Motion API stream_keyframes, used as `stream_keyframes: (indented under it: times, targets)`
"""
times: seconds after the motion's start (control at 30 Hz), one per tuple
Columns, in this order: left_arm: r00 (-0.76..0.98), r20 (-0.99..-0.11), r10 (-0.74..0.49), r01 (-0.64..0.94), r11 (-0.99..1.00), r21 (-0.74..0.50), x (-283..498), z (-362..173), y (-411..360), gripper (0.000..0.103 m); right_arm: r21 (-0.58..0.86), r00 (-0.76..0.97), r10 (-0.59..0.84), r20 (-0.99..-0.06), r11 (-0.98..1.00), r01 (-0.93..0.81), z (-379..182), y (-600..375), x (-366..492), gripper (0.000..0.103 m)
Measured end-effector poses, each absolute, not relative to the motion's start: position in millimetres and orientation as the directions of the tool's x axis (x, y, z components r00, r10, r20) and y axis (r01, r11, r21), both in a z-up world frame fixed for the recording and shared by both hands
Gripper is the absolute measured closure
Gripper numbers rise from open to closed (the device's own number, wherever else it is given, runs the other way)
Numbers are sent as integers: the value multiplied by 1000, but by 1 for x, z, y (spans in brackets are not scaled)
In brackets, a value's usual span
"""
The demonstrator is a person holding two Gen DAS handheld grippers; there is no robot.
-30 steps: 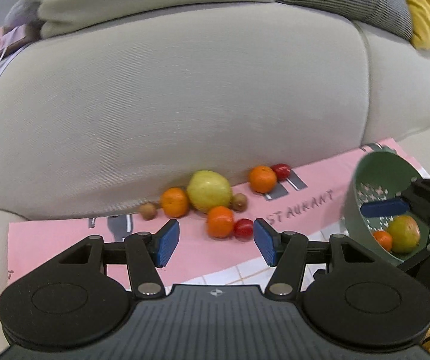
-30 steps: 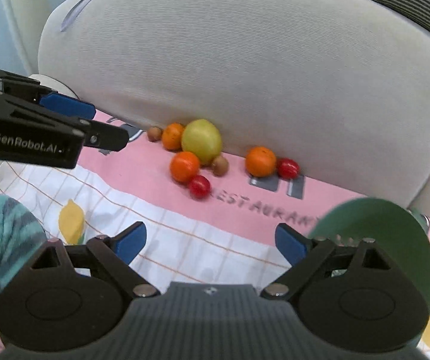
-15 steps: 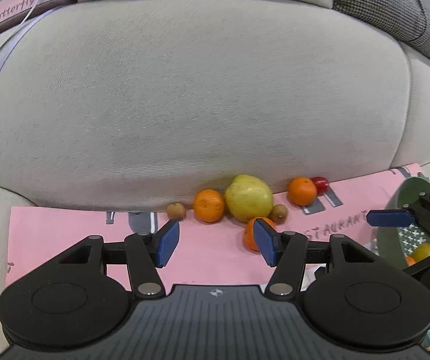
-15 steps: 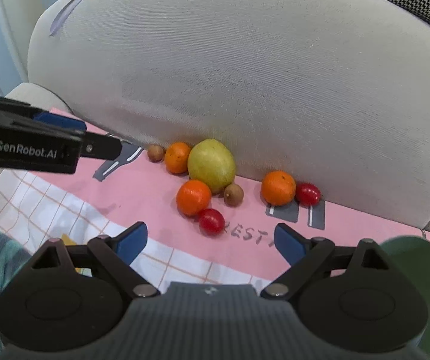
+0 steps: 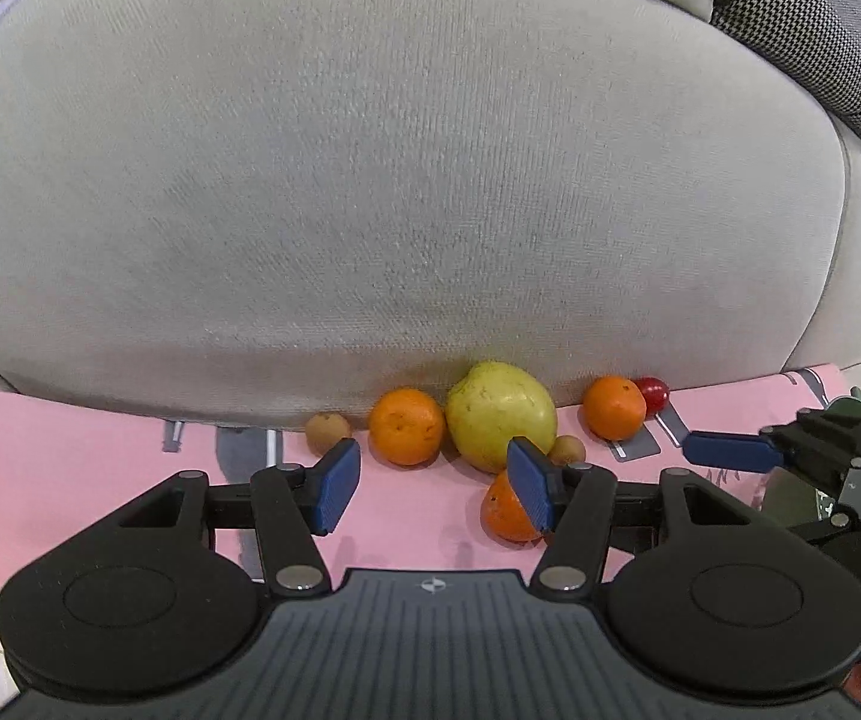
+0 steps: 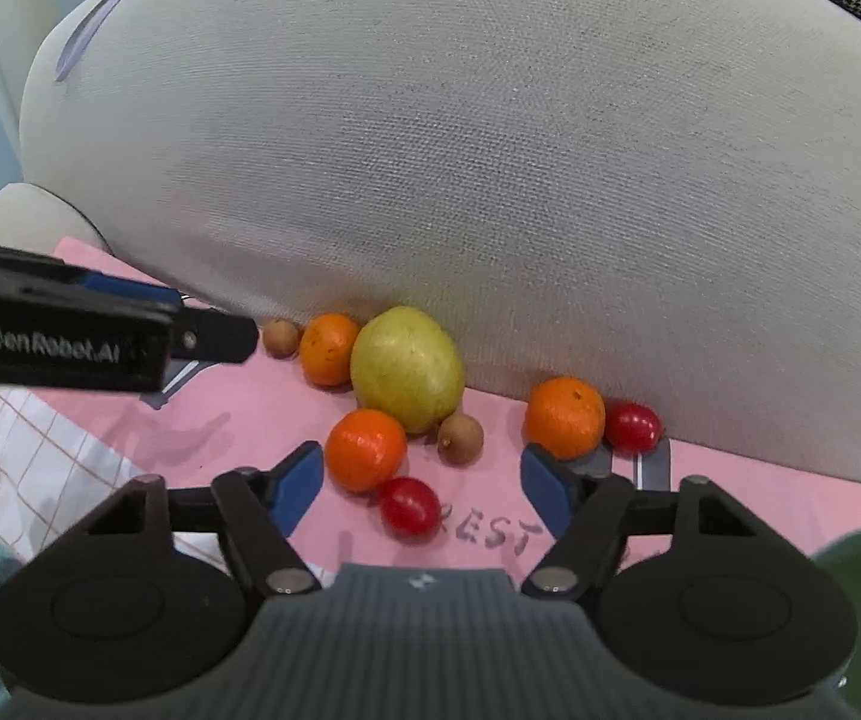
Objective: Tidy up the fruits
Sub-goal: 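Grasp another tangerine with the left tool while the right tool grasps a yellow pear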
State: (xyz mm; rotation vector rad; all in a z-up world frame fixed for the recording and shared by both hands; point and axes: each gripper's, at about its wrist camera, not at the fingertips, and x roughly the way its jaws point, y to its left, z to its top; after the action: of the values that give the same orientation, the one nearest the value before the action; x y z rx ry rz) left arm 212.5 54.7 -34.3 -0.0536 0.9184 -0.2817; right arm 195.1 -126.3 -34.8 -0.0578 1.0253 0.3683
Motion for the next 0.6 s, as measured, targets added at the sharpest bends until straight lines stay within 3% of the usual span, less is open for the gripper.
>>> stream_keyframes:
  times: [0.27, 0.6]
  targets:
    - [534, -796, -285, 191, 958, -214, 227, -63, 57, 38, 116, 447, 271, -852, 932, -344, -54, -126, 210, 48]
    - [505, -815, -284, 146, 959, -243, 252, -91, 63, 45, 179, 445, 365, -818, 896, -406, -64, -113, 234, 49]
